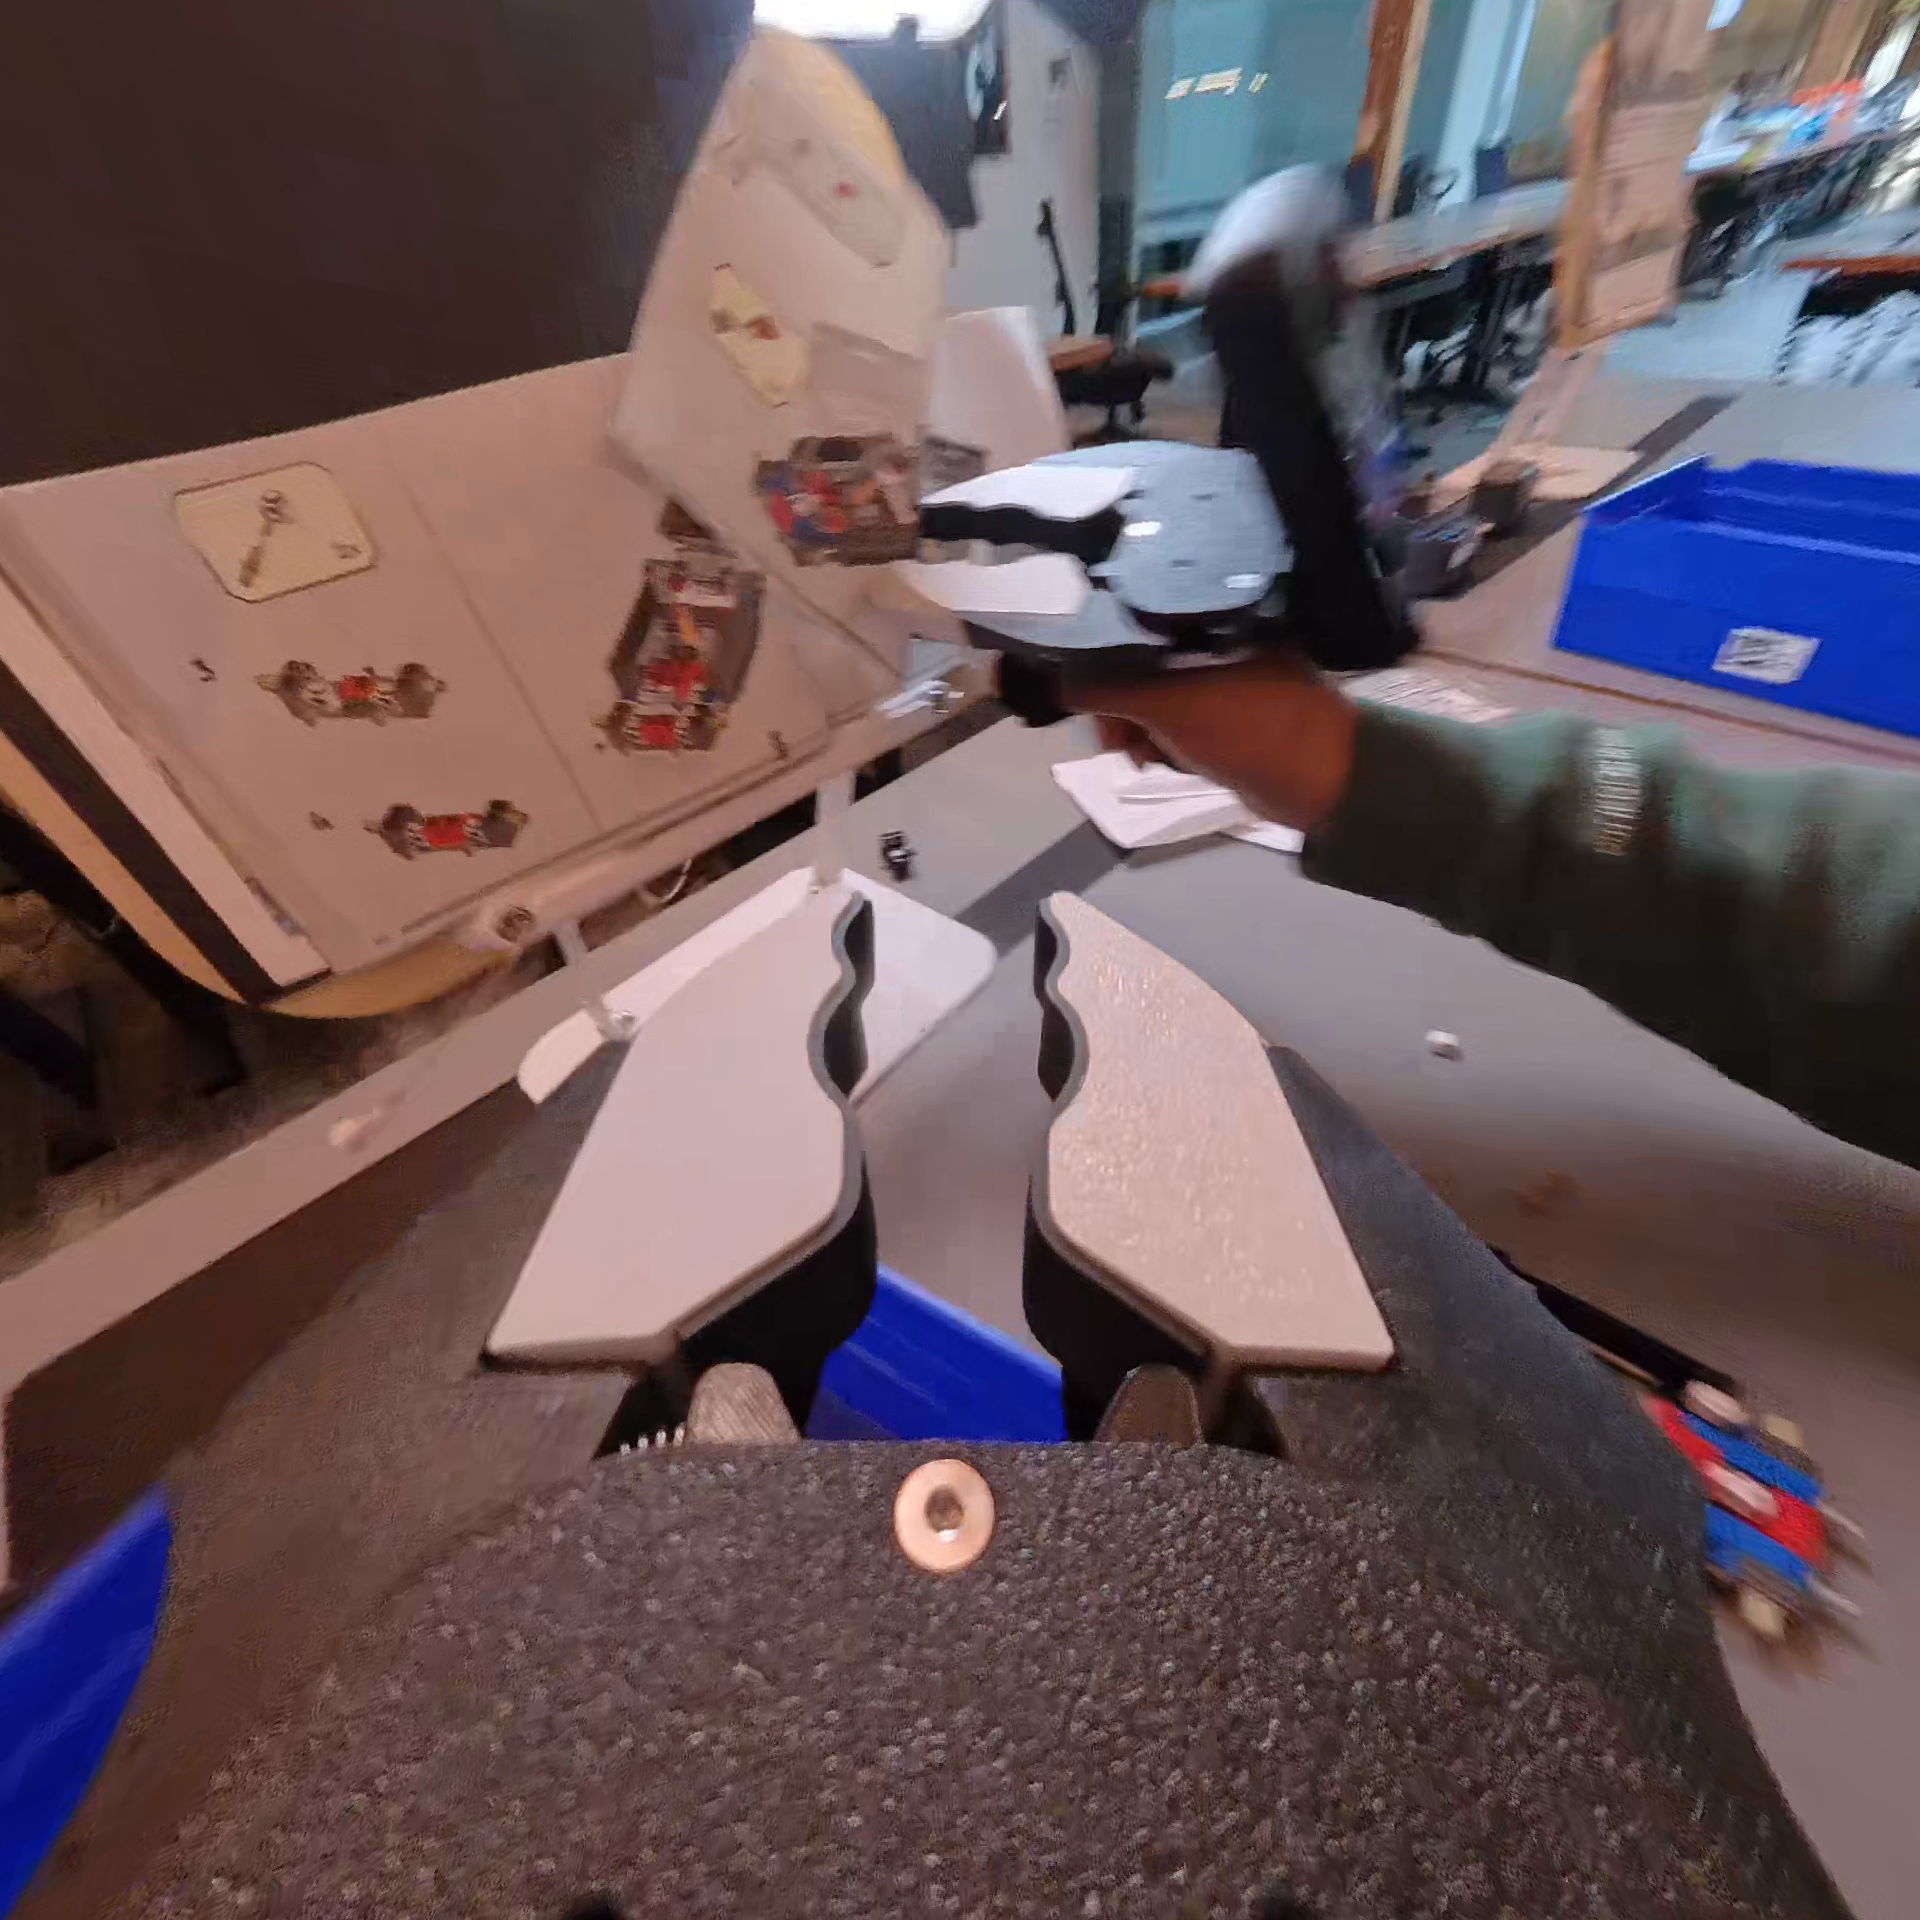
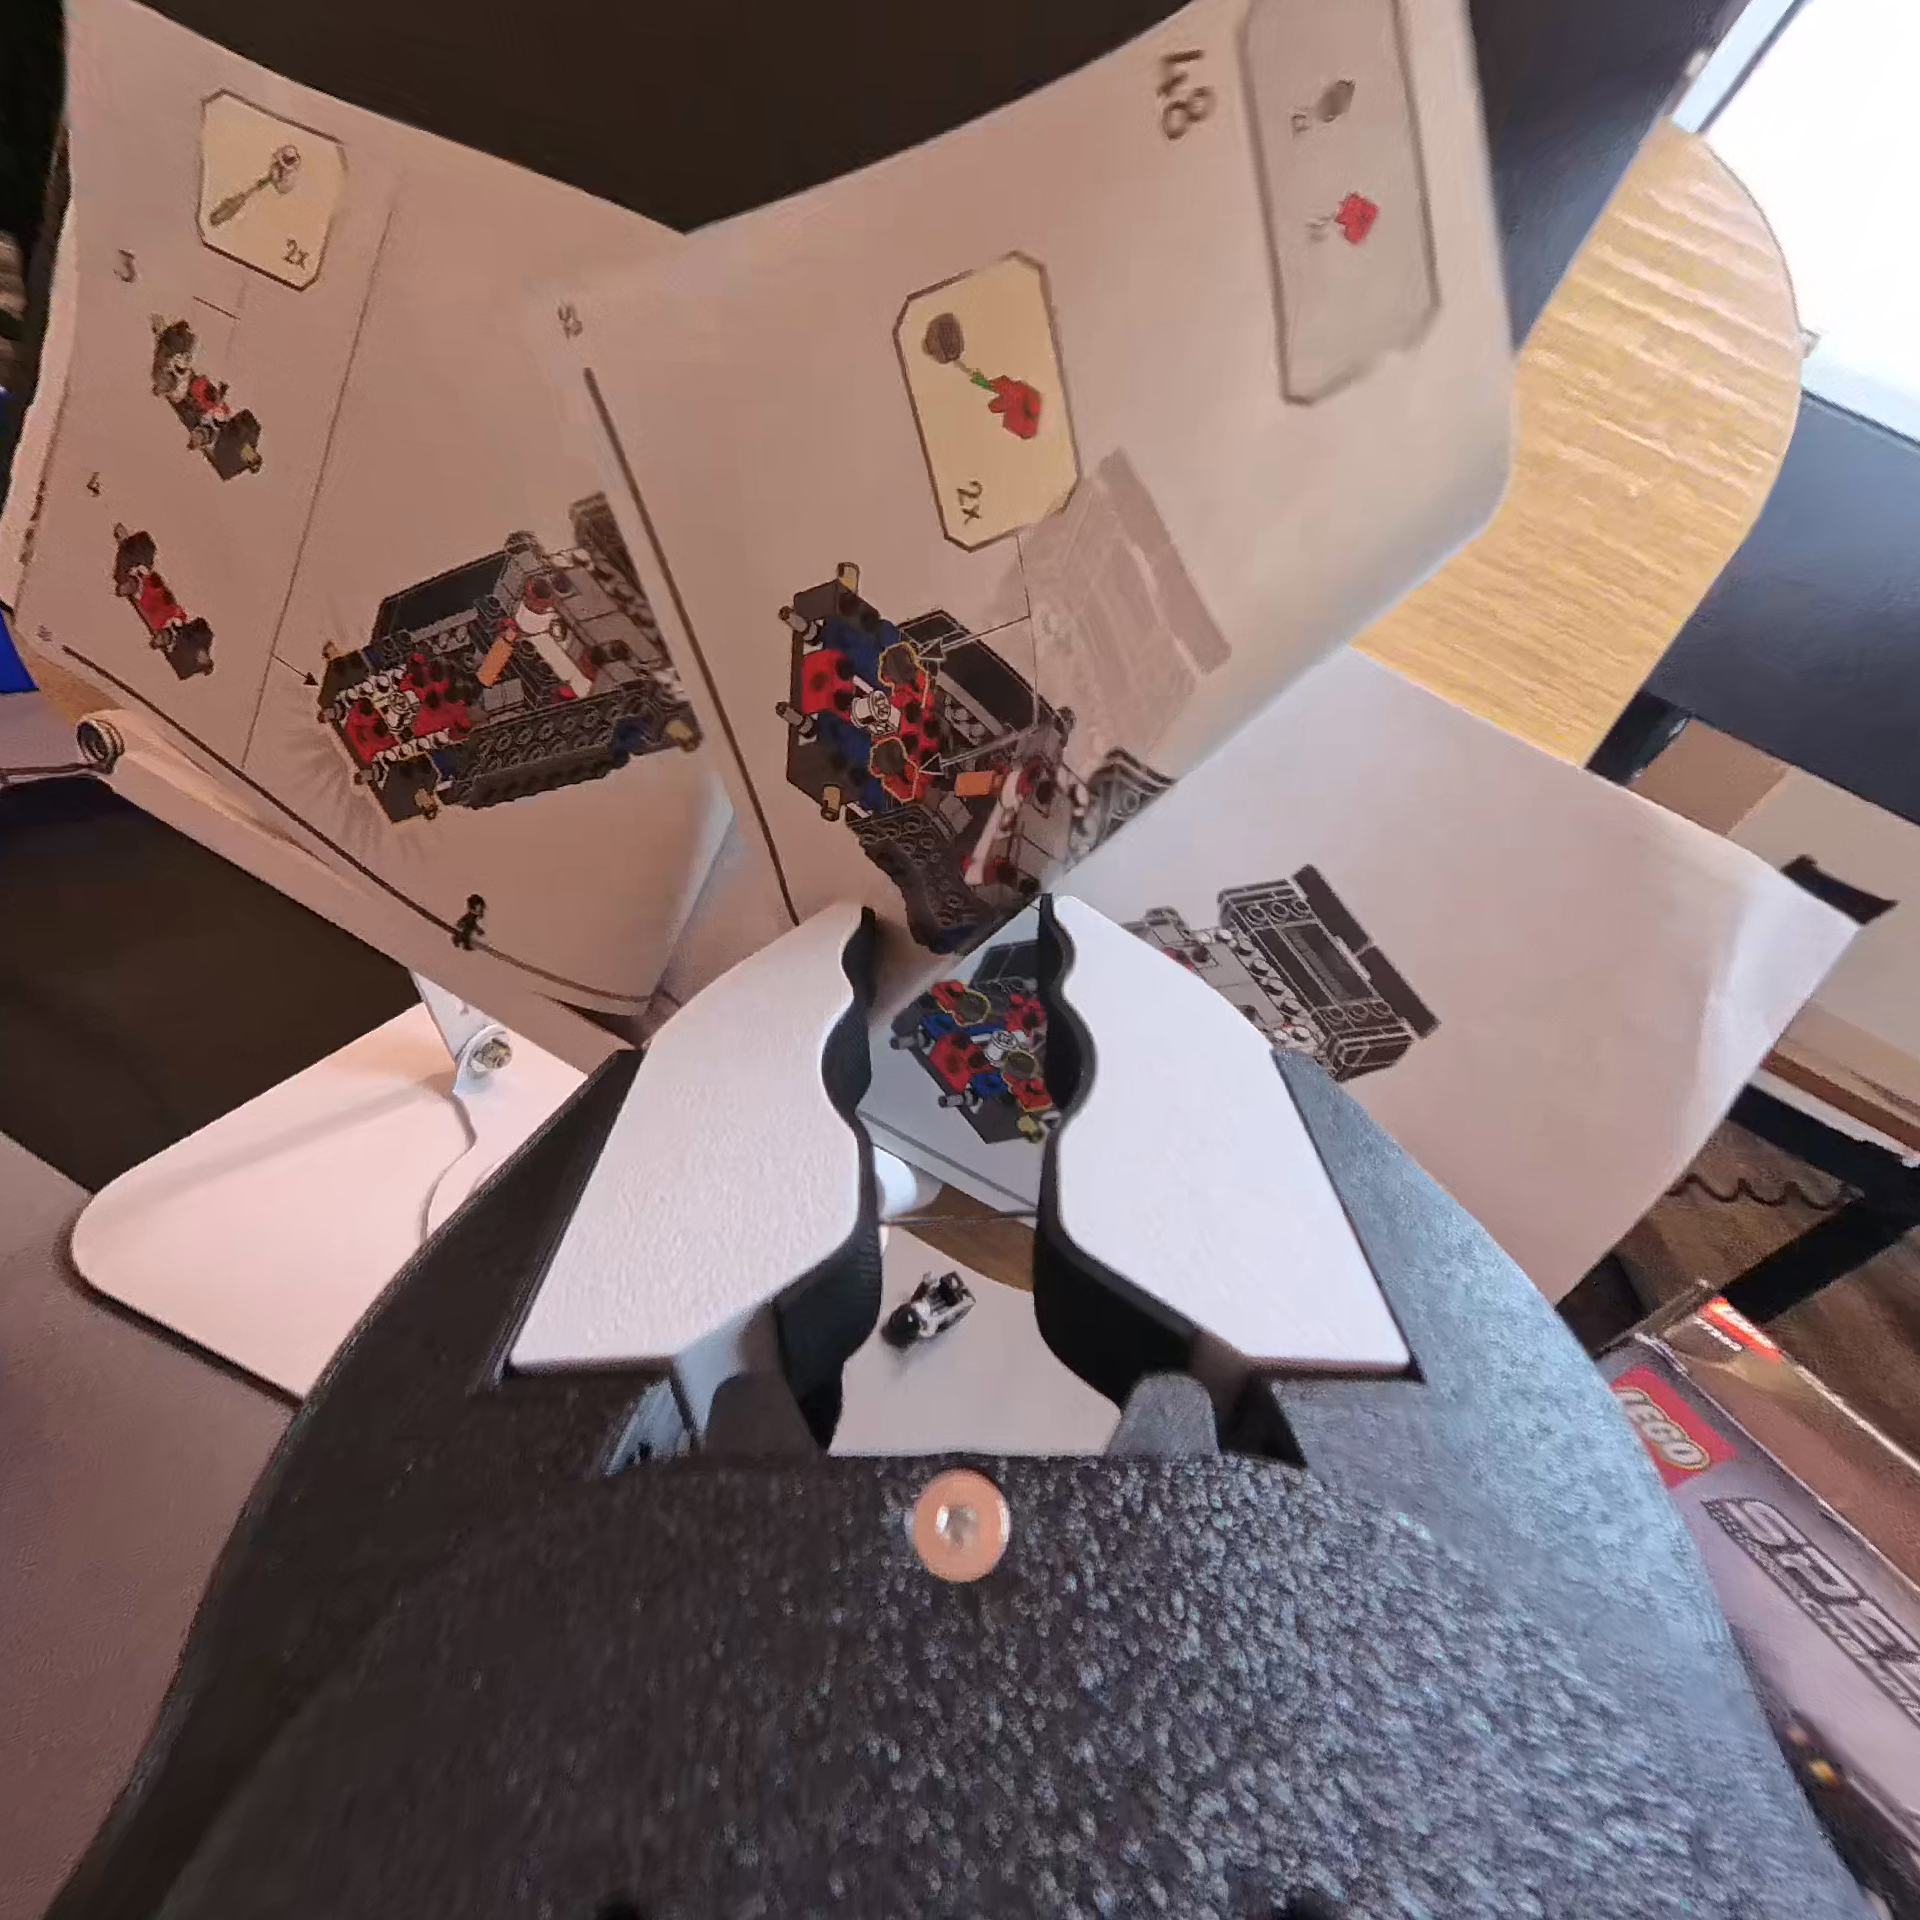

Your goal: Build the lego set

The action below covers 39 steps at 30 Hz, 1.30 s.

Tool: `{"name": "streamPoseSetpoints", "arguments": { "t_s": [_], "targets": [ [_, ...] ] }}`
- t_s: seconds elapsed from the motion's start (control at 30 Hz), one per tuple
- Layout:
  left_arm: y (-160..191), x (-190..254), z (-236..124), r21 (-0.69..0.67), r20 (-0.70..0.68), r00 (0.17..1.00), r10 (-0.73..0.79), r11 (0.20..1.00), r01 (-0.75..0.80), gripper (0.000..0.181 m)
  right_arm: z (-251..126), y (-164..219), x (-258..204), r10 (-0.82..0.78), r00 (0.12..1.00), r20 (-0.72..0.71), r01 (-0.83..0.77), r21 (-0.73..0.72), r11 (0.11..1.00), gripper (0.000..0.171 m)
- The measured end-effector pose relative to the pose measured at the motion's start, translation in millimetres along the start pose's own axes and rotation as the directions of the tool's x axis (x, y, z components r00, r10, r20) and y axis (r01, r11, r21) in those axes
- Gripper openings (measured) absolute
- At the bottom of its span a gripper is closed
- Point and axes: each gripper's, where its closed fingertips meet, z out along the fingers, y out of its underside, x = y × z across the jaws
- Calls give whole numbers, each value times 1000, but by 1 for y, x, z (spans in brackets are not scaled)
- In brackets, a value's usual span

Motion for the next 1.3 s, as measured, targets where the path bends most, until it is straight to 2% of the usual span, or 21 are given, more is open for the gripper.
{"name": "streamPoseSetpoints", "arguments": {
  "t_s": [0.1,0.2,0.3,0.43,0.63,0.73,0.87,0.9,1.0,1.07,1.3],
  "targets": [
    [-2,-34,55,-90,-1,1000,-3,996,3,39,0,4,3,31,999,36,-30,-15,999,29],
    [-5,-45,108,-136,-23,999,35,990,-38,49,-1,5,3,53,996,77,-52,-10,999,28],
    [-5,-41,154,-154,-32,998,51,986,-56,58,-4,5,6,72,992,101,-71,-11,997,28],
    [-16,-16,186,-87,-73,996,56,994,-63,53,-20,11,19,138,986,90,-140,11,990,28],
    [-15,24,190,-58,-193,961,199,975,-214,54,-51,44,52,332,942,60,-335,50,941,39],
    [-12,34,193,-69,-221,952,212,970,-232,55,-50,57,46,381,920,95,-384,16,923,40],
    [-9,59,195,-59,-316,925,213,968,-244,66,-39,49,35,465,876,130,-469,4,883,40],
    [-11,67,193,-49,-347,912,219,967,-251,66,-35,49,37,497,860,116,-501,-2,866,34],
    [-27,79,184,8,-401,893,203,976,-219,72,-22,51,38,566,819,94,-565,-45,824,37],
    [-43,80,177,51,-418,891,176,984,-171,70,-19,53,39,590,803,78,-589,-39,807,33],
    [-84,56,171,147,-411,912,23,988,41,61,-20,53,35,671,733,114,-674,-20,739,20]
  ]
}}
